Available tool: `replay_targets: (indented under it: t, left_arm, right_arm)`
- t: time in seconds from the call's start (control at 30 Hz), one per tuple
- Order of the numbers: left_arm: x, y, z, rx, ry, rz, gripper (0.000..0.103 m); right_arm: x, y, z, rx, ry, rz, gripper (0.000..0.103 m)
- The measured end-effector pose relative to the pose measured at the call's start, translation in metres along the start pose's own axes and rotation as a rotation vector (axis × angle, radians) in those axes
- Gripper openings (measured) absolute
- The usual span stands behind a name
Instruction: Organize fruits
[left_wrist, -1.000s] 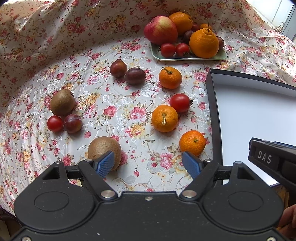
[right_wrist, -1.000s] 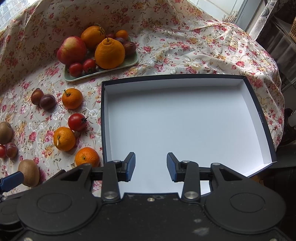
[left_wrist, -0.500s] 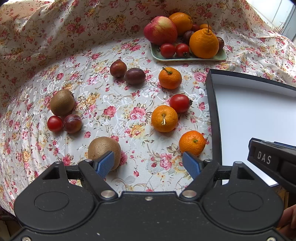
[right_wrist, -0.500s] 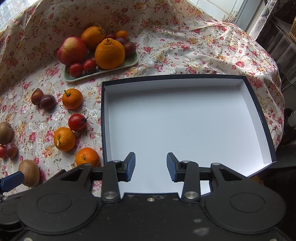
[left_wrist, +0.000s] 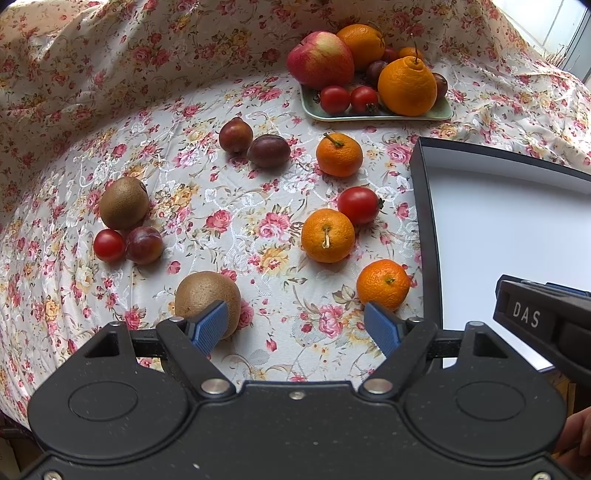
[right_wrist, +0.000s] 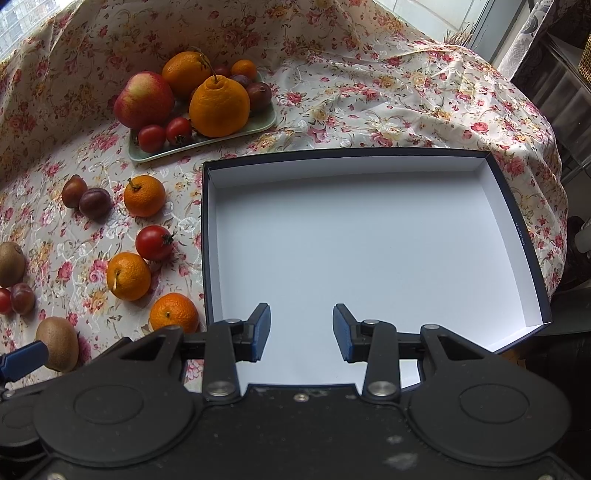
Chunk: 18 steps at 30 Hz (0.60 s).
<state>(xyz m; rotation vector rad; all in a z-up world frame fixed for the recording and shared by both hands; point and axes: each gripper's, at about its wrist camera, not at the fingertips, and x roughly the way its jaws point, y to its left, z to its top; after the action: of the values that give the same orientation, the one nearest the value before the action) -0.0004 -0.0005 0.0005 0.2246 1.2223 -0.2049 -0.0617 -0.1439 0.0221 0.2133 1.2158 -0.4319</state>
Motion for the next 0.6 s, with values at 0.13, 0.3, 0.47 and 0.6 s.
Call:
replay_targets:
  t: [0.13,0.3,0.47,0.6]
  left_arm:
    - [0.0002,-0.0006,-0.0003,-0.006,0.005,-0.004,0.081]
    - [0.0002,0.0001,-0.0001,-0.009,0.010,-0.008,0.081]
    - [0.0007,0.0021,0.0013,-0.015,0.012,-0.014,0.081]
    - [0.0009,0.0027,0.0017,-0.020,0.017,-0.020,0.081]
  right_arm:
    - [0.0000,0.0001,0.0000,0.000,0.000,0.000,0.040]
    - [-0.0001,0.0001,-0.0002,0.000,0.000,0.001,0.040]
    - [0.0005,0.0006,0.0000,-0.006,0.002,0.000,0.040]
    - [0.0006,0.0008,0.0001,-0.006,0.002,-0.001,0.040]
